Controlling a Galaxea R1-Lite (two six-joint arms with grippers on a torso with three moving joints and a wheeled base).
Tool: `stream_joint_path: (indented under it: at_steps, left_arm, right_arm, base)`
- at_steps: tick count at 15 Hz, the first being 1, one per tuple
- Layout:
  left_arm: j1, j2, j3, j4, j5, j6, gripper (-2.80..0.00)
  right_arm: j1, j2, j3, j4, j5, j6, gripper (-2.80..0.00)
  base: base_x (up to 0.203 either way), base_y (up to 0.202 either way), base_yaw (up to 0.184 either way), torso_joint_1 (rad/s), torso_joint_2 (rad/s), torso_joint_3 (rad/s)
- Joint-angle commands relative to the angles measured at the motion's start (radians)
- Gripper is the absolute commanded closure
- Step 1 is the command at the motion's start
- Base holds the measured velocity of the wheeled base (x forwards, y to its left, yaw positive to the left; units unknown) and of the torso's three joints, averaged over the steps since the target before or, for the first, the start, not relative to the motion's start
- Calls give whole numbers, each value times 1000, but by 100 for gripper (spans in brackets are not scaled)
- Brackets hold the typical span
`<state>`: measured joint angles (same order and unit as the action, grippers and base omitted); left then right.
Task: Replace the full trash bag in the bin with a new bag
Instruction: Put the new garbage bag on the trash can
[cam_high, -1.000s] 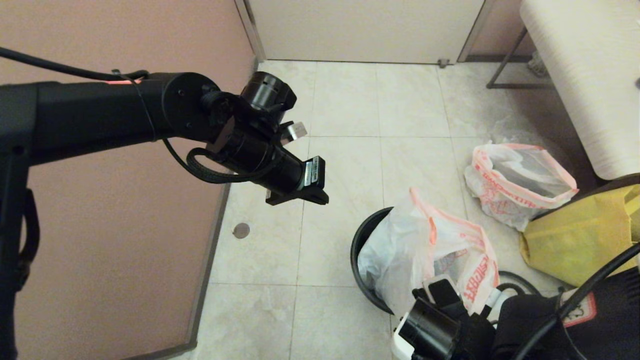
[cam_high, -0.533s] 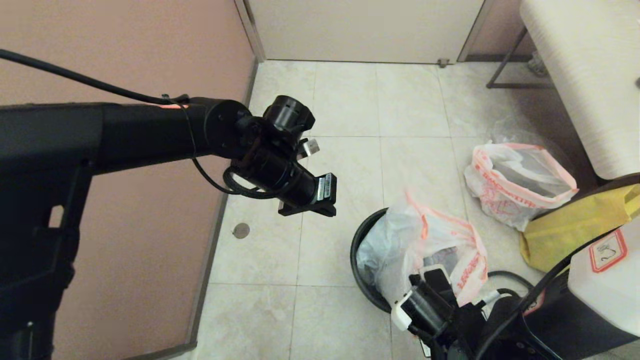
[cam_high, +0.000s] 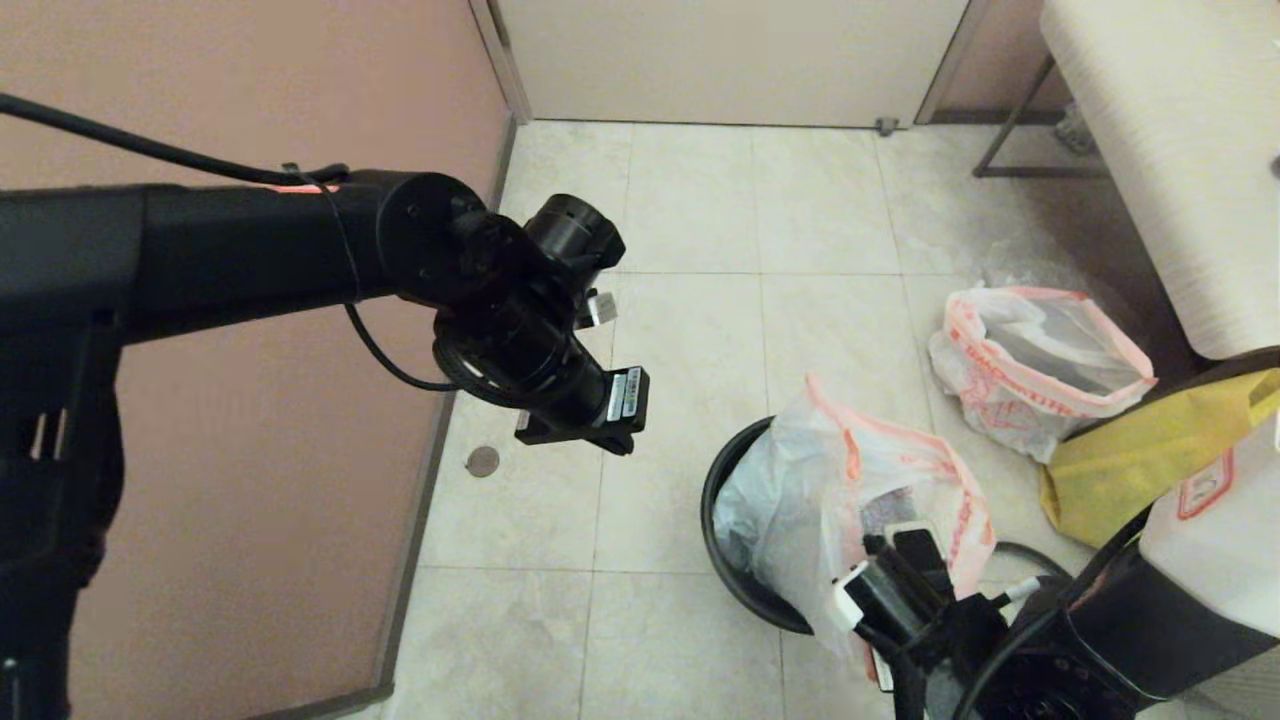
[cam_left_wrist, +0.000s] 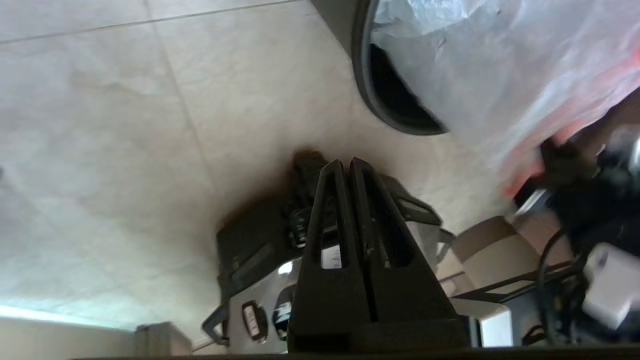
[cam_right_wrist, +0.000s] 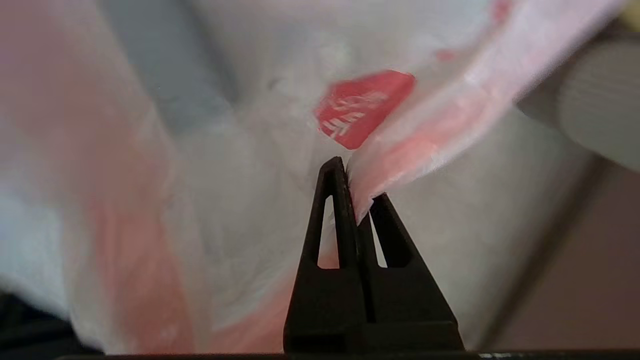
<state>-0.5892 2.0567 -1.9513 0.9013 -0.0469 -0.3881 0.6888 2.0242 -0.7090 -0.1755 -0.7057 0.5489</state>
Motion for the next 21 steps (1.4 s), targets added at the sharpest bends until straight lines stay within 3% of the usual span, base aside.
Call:
stream_joint_path:
  at_steps: [1,4,6,11,18,21]
  left_arm:
    - [-21,-27,0,11,30,-1,0]
    - [-62,-43,0,31,118,-2,0]
    - [-76,-70,0,118,151,-27,0]
    - [-70,-84,0,188,174,-34,0]
    - [-69,-56,2,178,180,-38,0]
    - [-47,-63,2,166,186,-50,0]
  right_arm:
    - [-43,33,13,-2,-7,3,0]
    - [-76,99,-20,-36,-9,6,0]
    - [-88,143,-21,-149,-8,1,0]
    - [-123,247,-48,-373,-6,-49,0]
    - [-140,292,-246,-388,3,-102,0]
    - [-133,293,-363,-393,17,-201,0]
  base:
    - [0,0,0,0,0,0]
    - [0,0,0,0,0,0]
    - [0,0,0,0,0,0]
    - [0,0,0,0,0,0]
    - [0,0,0,0,0,0]
    - [0,0,0,0,0,0]
